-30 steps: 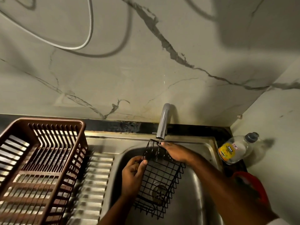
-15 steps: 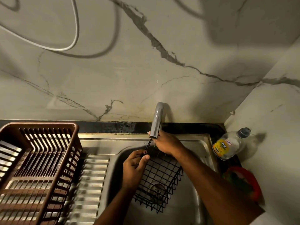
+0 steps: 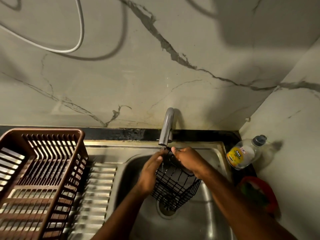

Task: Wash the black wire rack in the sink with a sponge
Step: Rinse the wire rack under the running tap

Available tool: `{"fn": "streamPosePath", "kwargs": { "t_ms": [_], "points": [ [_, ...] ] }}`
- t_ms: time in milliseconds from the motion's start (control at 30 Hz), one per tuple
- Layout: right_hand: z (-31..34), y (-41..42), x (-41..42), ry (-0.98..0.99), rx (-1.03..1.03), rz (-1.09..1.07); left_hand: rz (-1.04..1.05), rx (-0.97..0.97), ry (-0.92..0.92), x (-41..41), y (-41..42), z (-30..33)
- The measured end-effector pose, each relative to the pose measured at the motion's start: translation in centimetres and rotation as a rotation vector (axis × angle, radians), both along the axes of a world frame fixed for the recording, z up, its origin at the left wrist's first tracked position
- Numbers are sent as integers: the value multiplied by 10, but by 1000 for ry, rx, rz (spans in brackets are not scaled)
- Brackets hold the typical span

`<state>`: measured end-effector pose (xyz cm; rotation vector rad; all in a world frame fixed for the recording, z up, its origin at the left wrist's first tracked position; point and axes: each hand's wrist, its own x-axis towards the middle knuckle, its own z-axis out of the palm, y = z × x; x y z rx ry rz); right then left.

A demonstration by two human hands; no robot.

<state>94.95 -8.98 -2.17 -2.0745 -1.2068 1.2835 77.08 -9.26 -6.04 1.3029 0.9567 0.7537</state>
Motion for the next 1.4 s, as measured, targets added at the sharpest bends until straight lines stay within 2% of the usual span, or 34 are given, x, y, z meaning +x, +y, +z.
{"fn": "streamPosePath", "kwargs": {
  "t_ms": [67, 300, 500, 633, 767, 867, 1033, 1200, 1400],
  "points": [
    [3, -2, 2, -46, 18, -11, -81, -53, 105, 10, 2, 6],
    [9, -11, 22, -37, 84, -45, -161, -103, 12, 24, 8, 28],
    [6, -18, 16, -68, 120, 49, -221, -145, 102, 30, 27, 25],
    [11, -21, 17, -43, 148, 62, -176, -236, 120, 26, 38, 6],
    [21, -23, 22, 32, 168, 2, -69, -341, 185, 20, 41, -15],
    [17, -22, 24, 26, 186, -71, -77, -356, 194, 26, 42, -15],
    [-1, -14, 22, -143, 177, -24, -156, -226, 81, 42, 39, 11],
    [-3, -15, 19, 1, 174, -76, -220, -166, 81, 41, 45, 21],
    [9, -32, 21, 84, 231, -59, -244, -115, 213, 31, 53, 0]
  ]
}}
